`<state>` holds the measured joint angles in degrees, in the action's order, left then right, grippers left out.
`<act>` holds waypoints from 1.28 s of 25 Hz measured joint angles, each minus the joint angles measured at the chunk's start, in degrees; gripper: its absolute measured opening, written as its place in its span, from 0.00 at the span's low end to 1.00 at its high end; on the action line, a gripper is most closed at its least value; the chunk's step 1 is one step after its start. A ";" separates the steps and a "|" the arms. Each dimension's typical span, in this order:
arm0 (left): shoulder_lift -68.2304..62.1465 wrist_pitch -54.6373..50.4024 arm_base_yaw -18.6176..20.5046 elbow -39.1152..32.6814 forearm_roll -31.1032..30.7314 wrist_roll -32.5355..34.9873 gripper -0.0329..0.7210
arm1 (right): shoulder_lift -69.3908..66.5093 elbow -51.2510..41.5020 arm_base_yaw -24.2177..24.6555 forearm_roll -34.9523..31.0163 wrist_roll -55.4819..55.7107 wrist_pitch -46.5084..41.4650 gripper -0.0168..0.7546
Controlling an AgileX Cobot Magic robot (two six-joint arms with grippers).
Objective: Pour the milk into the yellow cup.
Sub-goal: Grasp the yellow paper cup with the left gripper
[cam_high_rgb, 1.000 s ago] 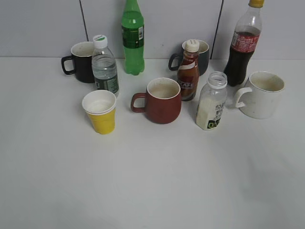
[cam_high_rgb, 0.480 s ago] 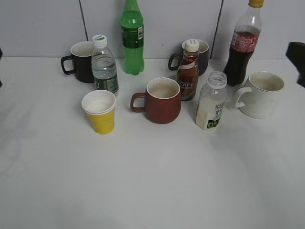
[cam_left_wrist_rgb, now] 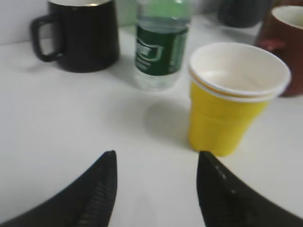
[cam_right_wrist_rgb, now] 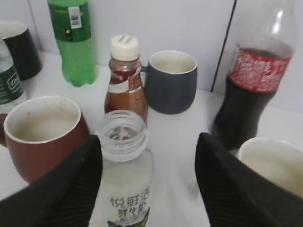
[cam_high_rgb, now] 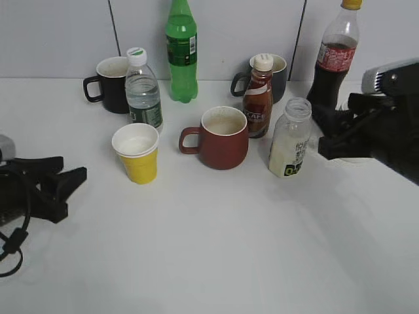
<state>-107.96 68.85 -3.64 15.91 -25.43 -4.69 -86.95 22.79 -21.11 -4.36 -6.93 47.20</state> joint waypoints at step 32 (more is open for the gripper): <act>-20.51 -0.09 -6.12 29.10 -23.89 -7.74 0.91 | -12.86 0.00 0.00 5.51 3.42 8.47 0.62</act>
<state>-128.48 68.76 -9.77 45.01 -49.32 -12.43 -99.81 22.79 -21.11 1.15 -3.51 55.67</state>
